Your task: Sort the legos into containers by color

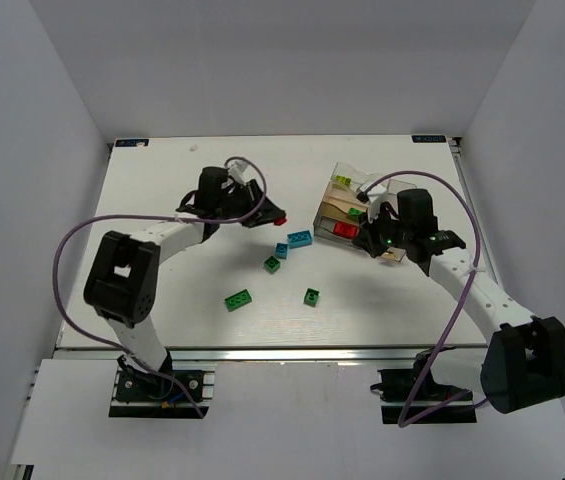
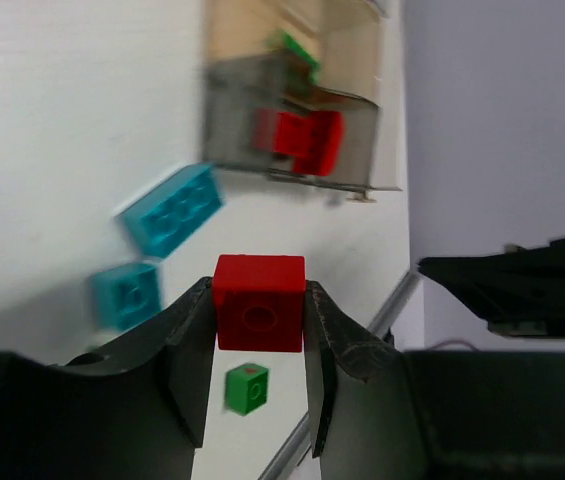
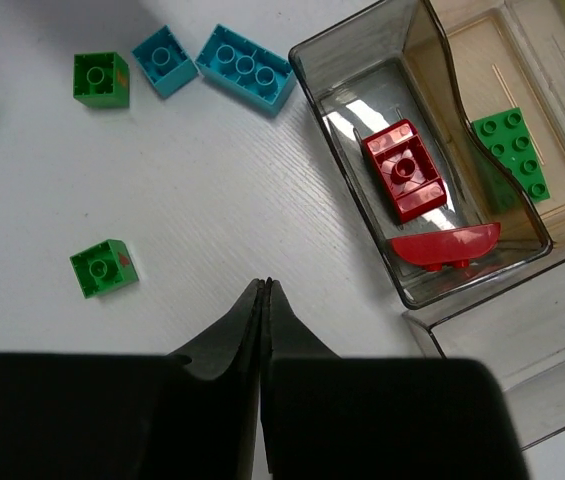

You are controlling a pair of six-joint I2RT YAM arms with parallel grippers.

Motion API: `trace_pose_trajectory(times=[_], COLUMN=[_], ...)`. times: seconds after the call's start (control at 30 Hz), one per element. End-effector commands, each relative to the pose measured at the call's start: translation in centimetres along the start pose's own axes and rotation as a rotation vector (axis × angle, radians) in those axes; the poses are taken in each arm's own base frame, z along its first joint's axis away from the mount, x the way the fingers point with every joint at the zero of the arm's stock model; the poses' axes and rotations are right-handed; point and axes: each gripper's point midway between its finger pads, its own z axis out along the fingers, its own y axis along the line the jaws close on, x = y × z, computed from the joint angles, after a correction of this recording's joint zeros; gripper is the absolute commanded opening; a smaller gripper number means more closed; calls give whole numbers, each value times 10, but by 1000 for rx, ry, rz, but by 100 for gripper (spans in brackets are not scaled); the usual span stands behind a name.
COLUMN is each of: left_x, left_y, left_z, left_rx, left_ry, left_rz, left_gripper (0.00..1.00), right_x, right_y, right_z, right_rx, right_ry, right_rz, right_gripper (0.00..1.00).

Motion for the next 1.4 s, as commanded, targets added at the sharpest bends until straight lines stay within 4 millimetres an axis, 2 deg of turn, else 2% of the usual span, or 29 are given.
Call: trace_pose_trajectory(times=[0.0,0.07,0.1,0.13,0.2,0.23,0.27,0.3,0.33,0.37,0.4,0.5,0.53,0.63,0.67,0.73,0.83,0.97,1.03,1.07,1.1,1.13,1.17,1.2,1.23,1.27,1.3,1.33,1.37], left_x=[-18,-14,-7,-15,-7,-1,-6,2,2,4,6,22,22,23,22,18,11,5,1,-4,-8,-11,-13,-15,-23,-9,-8,-5,5], left_y=[-81,-97,-88,-107,-114,-105,-115,-113,-103,-109,-102,-93,-88,-79,-74,-76,-83,-93,-101,-100,-101,-97,-97,-89,-102,-84,-80,-78,-67], left_z=[19,37,52,58,73,86,90,96,103,107,109,119,122,129,132,133,134,129,119,113,106,92,83,73,53,46,35,25,7], left_rx=[294,320,304,331,327,301,313,296,264,269,241,166,144,87,67,61,63,72,72,66,67,40,19,-17,-16,-57,-71,-84,-127], left_ry=[-2,26,64,53,80,100,90,113,115,118,133,176,182,185,181,172,150,126,108,91,77,53,32,19,-32,-13,-26,-34,-43], left_rz=[240,273,263,299,324,316,344,343,337,367,359,370,374,376,372,371,364,361,367,356,338,301,297,287,312,297,294,293,285], left_gripper=[0,0,0,0,0,0,0,0,2,4,6,17,25,40,48,53,60,62,53,42,14,0,0,0,0,0,1,20,32], right_x=[-17,-16,-16,-17,-15,-15,-14,-16,-15,-16,-15,-13,-13,-12,-12,-10,-2,10,18,22,30,38,44,51,62,66,73,77,79], right_y=[-7,-11,-10,-10,-11,-12,-14,-14,-15,-15,-17,-19,-19,-17,-18,-15,1,28,47,59,63,69,71,78,81,86,91,95,93], right_z=[-4,-6,-6,-7,-8,-9,-10,-11,-12,-13,-14,-15,-15,-14,-14,-13,-12,-11,-14,-13,-13,-12,-11,-7,-6,-4,-1,1,5], right_rx=[36,47,44,43,49,52,57,58,62,64,69,73,72,64,63,38,-64,-215,-323,-386,-403,-443,-454,-477,-501,-523,-546,-559,-550], right_ry=[-54,-58,-60,-64,-64,-66,-66,-71,-72,-73,-74,-72,-74,-70,-70,-65,-58,-62,-68,-78,-51,-48,-33,-16,18,32,44,48,50], right_rz=[20,34,38,36,44,47,49,47,50,50,52,58,59,57,52,17,-66,-156,-184,-246,-224,-279,-291,-335,-334,-355,-392,-421,-456], right_gripper=[0,0,0,0,0,0,0,0,0,0,0,0,0,2,6,13,38,57,61,63,63,64,65,66,70,73,76,77,83])
